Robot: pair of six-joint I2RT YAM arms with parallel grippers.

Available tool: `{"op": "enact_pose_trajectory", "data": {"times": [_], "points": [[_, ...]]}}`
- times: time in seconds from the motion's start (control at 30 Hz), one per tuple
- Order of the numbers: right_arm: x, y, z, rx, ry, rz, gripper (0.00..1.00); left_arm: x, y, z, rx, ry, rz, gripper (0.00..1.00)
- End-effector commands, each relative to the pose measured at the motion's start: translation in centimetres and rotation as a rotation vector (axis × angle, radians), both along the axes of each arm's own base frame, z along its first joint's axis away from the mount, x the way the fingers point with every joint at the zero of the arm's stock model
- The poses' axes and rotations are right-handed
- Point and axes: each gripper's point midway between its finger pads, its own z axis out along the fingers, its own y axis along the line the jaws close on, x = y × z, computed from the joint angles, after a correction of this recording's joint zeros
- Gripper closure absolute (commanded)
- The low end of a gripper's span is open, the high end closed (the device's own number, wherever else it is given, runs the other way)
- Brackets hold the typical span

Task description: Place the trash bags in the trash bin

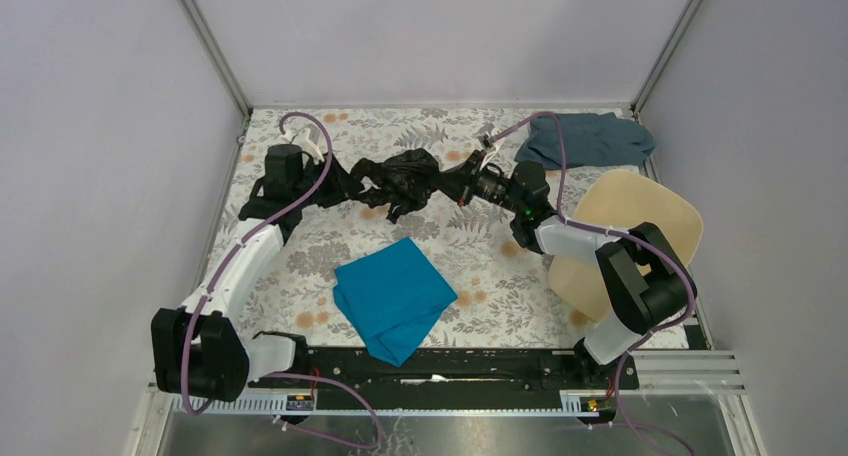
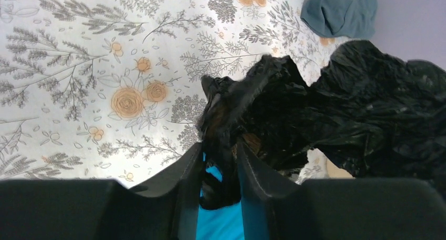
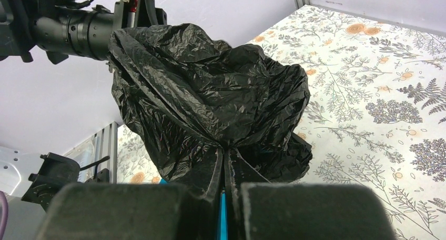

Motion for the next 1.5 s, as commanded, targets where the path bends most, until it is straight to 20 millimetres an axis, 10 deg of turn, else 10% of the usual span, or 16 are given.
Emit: {"op": "enact_pose_trajectory", "data": {"times": [0.0,0.13,0.33,0.67,0.83,0.97,1.17,1.47], "points": [[0.2,-0.3,1.5,0.021,-0.066,0.001,1.0,0.2,1.6,1.1,0.052,-0.039,0.042,0.81],[2.9,-1.9,-0.4,-0.081,-0.013,-0.176,0.99,-1.2,3.1,2.9,0.034,-0.084,0.085,1.0],[8.7,-7.4,-5.0,-0.363,0.119,-0.583,0.8,-5.1,1.4,6.8,-0.231,-0.087,0.042,1.0],[6.2,-4.2,-2.3,-0.324,0.059,-0.424,0.32,-4.4,5.4,13.6,-0.625,-0.099,0.501,1.0],[5.8,-6.8,-0.6,-0.389,0.053,-0.523,0.18,-2.6,8.2,16.7,-0.367,-0.195,0.582,1.0],[4.4,-7.0,1.0,-0.38,0.053,-0.493,0.14,-0.7,6.7,17.7,-0.238,-0.225,0.476,1.0],[0.3,-4.6,3.1,-0.249,0.126,-0.287,0.07,3.0,-3.3,13.5,-0.066,-0.203,0.277,1.0],[-4.2,-9.3,3.0,-0.34,0.238,-0.384,0.04,5.6,-15.5,-2.4,0.054,-0.026,0.019,1.0]]}}
